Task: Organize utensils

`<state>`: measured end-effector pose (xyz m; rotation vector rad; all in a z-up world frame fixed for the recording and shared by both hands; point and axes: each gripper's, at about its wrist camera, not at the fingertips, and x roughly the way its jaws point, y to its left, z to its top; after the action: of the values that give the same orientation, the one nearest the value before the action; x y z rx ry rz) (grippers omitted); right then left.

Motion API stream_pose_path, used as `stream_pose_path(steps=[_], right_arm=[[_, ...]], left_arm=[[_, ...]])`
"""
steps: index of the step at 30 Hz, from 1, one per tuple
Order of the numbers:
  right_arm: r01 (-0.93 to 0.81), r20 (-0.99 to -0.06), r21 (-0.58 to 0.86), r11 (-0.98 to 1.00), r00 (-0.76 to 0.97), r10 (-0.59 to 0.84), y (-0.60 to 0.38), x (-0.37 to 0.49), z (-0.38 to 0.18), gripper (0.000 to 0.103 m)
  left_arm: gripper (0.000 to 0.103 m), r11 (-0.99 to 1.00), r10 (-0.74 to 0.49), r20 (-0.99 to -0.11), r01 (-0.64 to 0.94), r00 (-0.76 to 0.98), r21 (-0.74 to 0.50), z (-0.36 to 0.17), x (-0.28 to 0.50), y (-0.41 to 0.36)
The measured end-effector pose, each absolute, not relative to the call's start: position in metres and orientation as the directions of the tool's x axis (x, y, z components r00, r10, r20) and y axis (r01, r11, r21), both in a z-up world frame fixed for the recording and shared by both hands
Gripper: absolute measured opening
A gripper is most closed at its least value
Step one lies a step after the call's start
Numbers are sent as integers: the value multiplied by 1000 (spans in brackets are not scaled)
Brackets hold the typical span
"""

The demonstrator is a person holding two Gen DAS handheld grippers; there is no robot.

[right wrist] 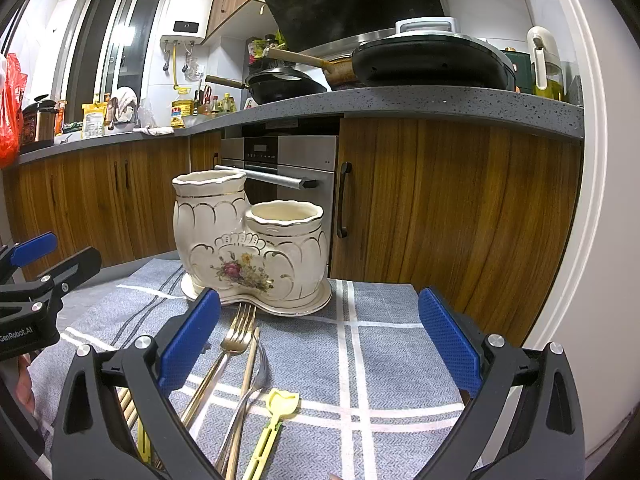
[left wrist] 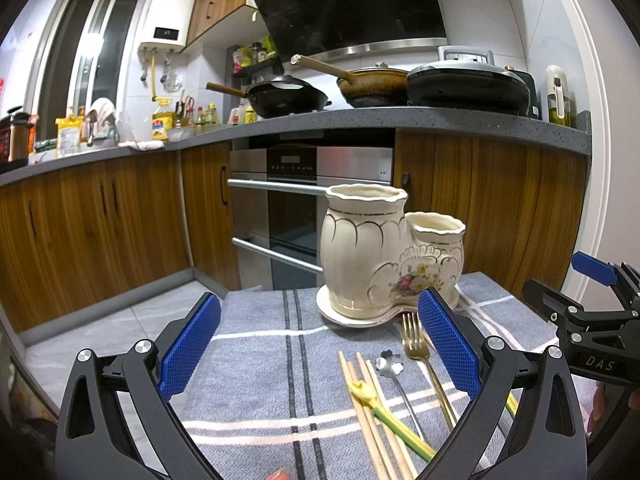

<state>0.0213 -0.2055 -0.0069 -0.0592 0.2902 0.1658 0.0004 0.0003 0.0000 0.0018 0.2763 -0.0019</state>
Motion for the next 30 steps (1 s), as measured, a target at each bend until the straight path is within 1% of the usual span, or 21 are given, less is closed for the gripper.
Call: stream_pose_path(steps=[24, 30], right_arm=[[-173, -294, -37, 984, 943, 155, -204, 23, -7, 98], [-171, -311, -46, 984, 939, 149, -204, 23, -8, 98]], left_arm=[[98, 1000, -1, -276, 2, 961, 3, 0, 1, 0], [98, 1000, -9, -286, 8, 958, -4, -2, 0, 0]])
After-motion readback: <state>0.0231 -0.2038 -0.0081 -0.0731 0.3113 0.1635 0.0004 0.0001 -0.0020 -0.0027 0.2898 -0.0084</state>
